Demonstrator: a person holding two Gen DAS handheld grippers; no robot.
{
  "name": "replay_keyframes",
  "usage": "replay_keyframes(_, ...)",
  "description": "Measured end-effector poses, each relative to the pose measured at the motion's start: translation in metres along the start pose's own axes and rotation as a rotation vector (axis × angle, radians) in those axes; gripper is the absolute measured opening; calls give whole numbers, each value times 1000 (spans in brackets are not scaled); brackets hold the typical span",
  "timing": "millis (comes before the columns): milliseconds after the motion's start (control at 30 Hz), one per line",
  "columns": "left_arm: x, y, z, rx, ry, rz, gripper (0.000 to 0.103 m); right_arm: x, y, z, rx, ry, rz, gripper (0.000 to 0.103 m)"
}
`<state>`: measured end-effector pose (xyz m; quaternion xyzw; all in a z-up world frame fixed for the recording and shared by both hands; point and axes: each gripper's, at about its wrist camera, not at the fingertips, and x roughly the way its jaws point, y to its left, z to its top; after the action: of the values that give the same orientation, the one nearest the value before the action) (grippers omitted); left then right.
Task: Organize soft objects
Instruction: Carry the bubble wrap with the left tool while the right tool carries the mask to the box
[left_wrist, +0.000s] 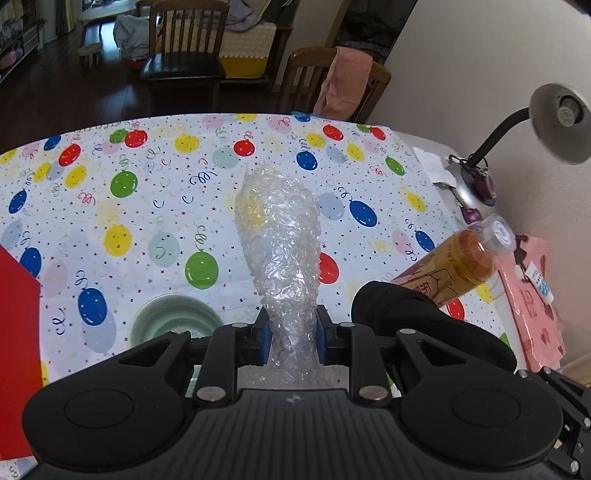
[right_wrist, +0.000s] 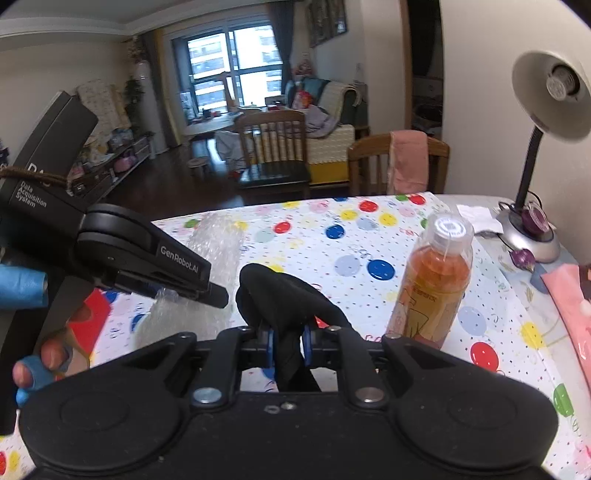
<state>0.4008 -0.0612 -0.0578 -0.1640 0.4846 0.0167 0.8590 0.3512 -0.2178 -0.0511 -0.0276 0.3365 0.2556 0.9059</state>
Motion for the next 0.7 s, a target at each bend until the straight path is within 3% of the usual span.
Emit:
replay_keyframes(367, -60, 29, -23, 5, -31, -37, 23, -51, 38, 8, -74, -66, 78, 13)
replay_keyframes(700, -112, 82, -39, -31, -51, -8, 23, -63, 88, 22, -147, -83, 142, 13)
